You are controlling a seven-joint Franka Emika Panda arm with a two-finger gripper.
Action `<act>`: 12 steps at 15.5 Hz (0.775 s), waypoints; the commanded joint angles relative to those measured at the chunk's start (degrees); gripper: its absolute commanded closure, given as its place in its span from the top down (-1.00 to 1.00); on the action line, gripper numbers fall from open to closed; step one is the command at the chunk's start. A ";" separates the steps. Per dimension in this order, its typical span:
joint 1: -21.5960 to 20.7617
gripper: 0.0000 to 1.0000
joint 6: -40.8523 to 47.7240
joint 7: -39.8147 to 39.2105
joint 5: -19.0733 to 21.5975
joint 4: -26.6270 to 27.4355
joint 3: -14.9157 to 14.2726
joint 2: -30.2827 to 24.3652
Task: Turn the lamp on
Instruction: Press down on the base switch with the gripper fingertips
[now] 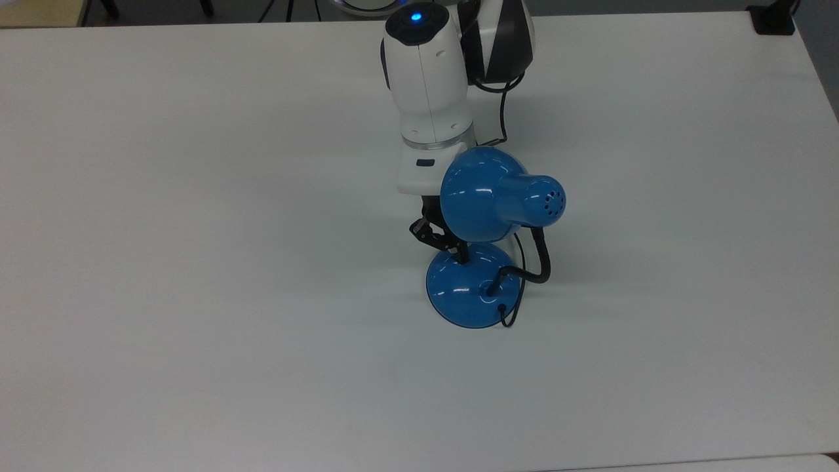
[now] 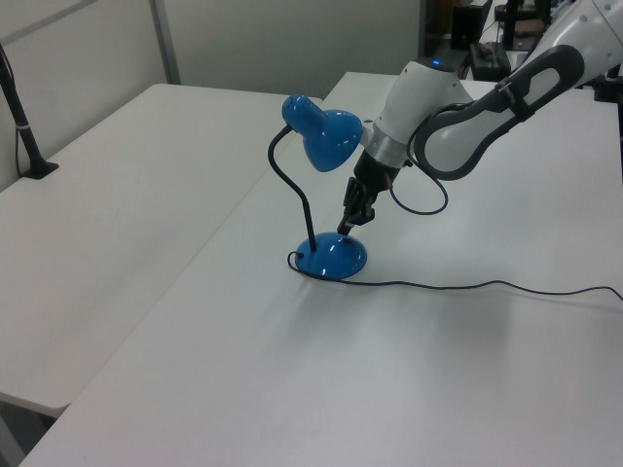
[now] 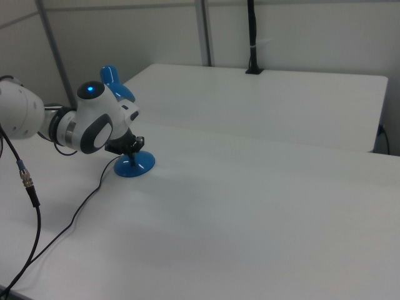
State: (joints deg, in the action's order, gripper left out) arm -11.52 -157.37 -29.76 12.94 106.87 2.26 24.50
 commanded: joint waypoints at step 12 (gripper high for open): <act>0.09 -1.00 -1.71 -0.83 -0.28 1.41 0.46 1.42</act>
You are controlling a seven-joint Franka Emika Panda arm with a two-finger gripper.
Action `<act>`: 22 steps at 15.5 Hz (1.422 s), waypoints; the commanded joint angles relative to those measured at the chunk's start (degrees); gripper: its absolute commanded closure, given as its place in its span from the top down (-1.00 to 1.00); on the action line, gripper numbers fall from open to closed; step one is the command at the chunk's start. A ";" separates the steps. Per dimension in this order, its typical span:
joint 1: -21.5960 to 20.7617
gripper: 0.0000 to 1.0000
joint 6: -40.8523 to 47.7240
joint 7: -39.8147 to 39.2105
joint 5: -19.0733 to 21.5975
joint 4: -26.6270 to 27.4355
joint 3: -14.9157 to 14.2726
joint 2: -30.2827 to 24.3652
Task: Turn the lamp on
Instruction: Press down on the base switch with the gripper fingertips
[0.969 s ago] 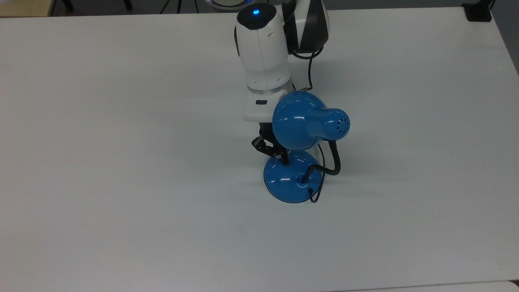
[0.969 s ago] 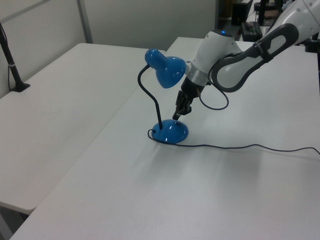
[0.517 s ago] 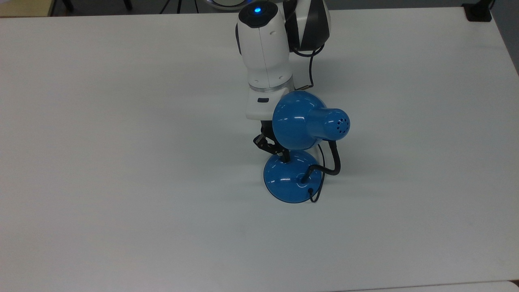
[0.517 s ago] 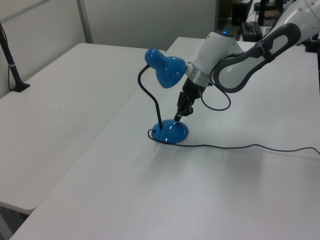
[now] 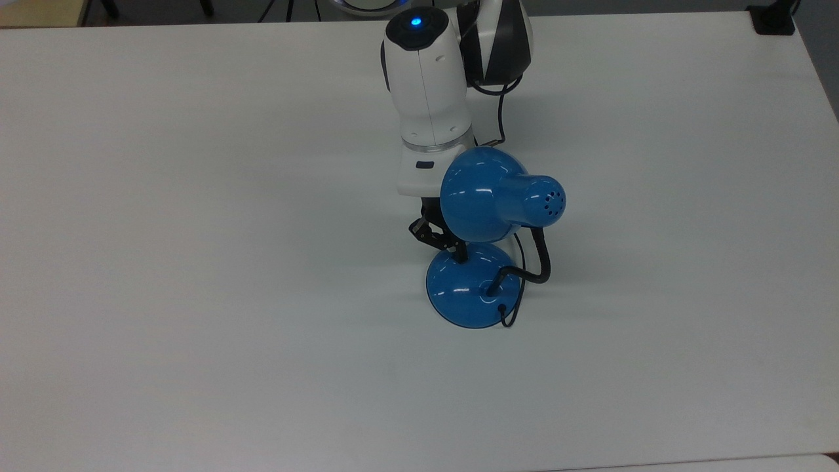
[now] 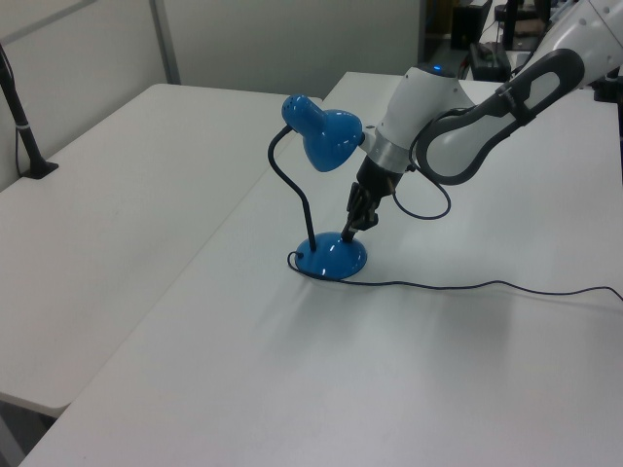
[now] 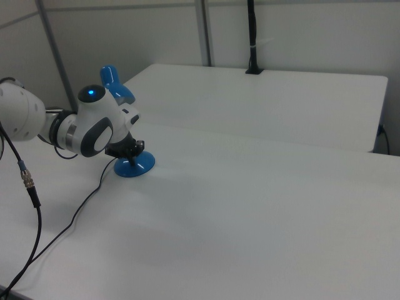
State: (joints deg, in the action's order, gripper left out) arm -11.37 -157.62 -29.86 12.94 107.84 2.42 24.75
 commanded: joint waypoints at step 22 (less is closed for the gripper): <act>1.88 -1.00 -1.90 2.09 -4.77 -6.94 4.09 6.28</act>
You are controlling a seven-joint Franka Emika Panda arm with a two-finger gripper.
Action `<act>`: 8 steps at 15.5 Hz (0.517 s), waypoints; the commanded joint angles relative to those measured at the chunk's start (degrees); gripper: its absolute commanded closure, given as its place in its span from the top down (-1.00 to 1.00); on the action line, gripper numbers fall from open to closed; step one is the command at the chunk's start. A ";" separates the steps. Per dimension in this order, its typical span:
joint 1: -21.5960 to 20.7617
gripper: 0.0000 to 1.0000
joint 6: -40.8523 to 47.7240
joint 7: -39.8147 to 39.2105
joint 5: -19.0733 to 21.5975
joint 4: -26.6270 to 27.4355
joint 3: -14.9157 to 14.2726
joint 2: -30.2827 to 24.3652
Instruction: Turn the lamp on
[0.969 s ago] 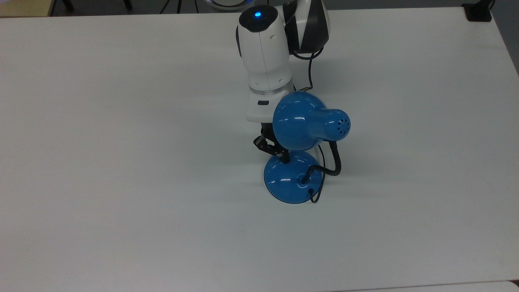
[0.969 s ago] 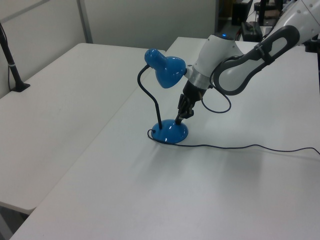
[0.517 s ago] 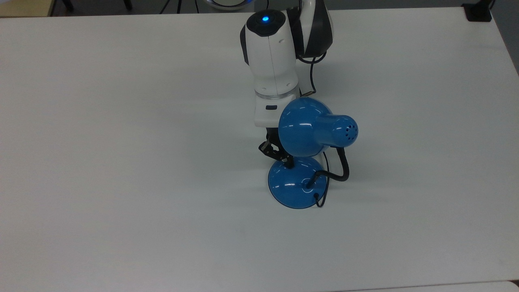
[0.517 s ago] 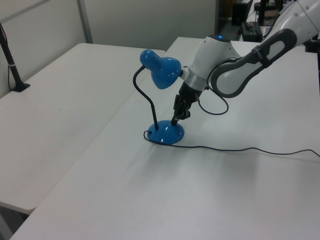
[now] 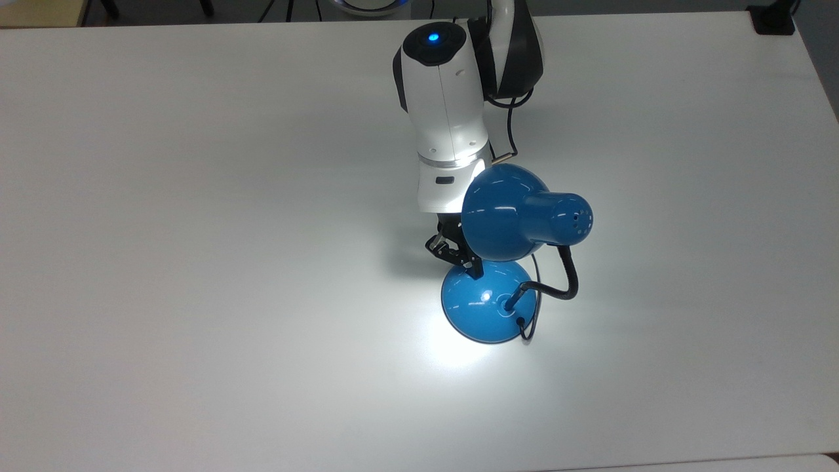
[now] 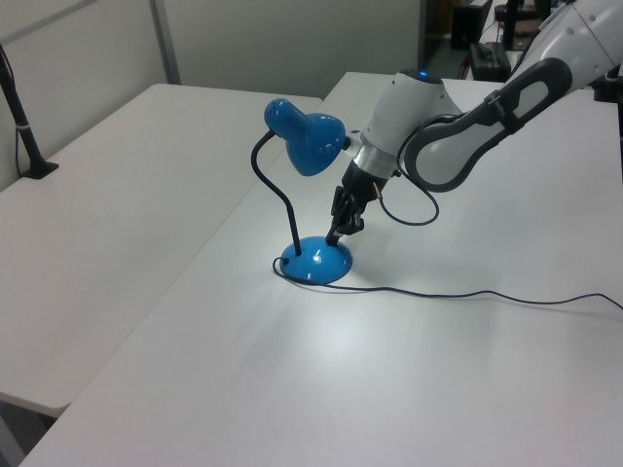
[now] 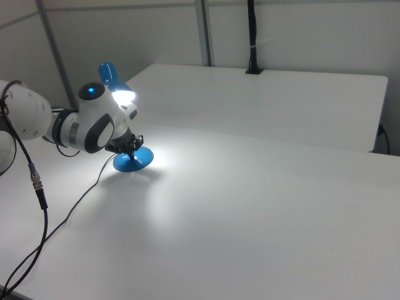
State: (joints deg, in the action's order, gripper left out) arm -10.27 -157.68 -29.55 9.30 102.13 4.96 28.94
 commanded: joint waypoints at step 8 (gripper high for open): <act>1.04 -1.00 -5.45 3.00 -0.69 -0.54 2.07 0.87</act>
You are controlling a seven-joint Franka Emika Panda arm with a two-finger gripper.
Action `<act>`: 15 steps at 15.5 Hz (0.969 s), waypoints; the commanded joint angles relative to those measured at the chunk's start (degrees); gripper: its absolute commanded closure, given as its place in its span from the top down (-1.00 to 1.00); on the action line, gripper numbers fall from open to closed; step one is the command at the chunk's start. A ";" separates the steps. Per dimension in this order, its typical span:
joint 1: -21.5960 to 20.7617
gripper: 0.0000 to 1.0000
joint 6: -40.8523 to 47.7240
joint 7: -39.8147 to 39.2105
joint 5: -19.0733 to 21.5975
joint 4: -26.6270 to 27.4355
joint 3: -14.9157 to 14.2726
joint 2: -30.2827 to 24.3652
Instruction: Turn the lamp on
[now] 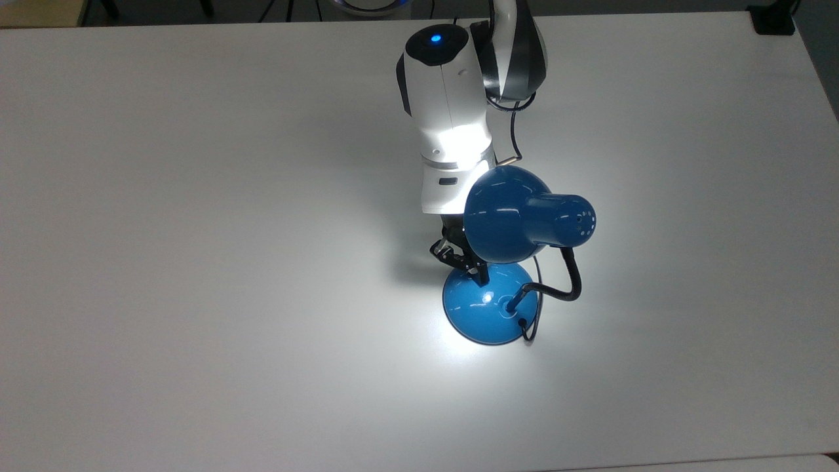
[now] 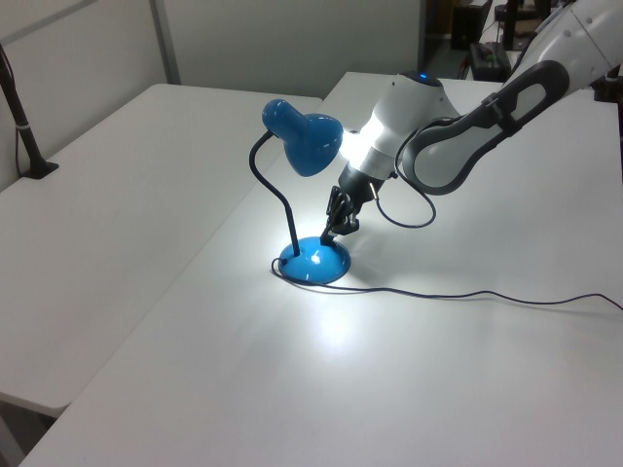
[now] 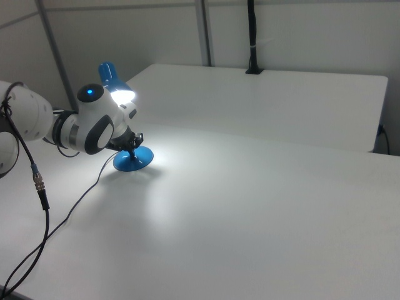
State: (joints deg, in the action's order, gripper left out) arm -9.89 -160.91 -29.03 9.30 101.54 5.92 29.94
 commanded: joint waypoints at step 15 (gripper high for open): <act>16.57 0.87 65.43 24.51 -8.31 -1.33 0.76 -28.18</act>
State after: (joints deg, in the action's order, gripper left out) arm 5.40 -106.34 -15.88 7.34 105.78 6.03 1.77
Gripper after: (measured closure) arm 0.463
